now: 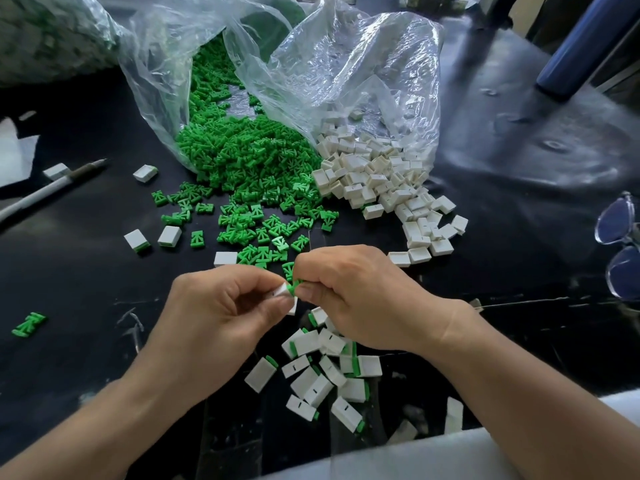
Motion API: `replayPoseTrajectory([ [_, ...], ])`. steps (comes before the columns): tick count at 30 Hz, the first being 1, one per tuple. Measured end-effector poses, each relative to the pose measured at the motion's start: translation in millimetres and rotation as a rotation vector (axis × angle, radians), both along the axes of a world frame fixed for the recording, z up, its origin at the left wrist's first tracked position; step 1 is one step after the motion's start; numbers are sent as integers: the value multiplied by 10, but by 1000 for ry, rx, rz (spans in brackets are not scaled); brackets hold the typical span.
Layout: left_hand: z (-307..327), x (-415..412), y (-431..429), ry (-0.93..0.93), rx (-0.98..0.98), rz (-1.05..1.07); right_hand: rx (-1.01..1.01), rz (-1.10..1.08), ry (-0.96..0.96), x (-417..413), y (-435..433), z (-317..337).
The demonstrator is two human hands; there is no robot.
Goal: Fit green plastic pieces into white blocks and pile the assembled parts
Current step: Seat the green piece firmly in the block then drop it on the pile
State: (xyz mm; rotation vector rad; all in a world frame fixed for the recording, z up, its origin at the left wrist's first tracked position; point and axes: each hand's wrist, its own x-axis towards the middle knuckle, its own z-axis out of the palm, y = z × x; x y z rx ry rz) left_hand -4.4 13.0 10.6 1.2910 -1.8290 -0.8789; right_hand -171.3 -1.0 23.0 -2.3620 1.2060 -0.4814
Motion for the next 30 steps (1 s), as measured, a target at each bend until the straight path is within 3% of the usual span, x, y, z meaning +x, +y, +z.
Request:
replayPoseTrajectory([
  [5,-7,1,5,-142,-99,-61,-19,45,90,23,7,-8],
  [7,12,5,-7,-40,-33,-37,-42,18,-3,23,9,-18],
  [10,40,-1,-24,256,106,2,-2,-66,-182,2,12,-17],
  [15,15,-10,-42,486,139,-3,474,-169,-566,-25,-12,24],
  [19,3,30,-56,490,109,-66,853,-54,-750,73,3,1],
  [22,-12,45,-76,507,135,-70,1030,5,-853,137,13,2],
  [25,-18,42,-70,501,127,-96,1059,19,-862,139,33,21],
  [30,-29,21,-49,430,110,-146,894,-72,-722,152,81,50],
])
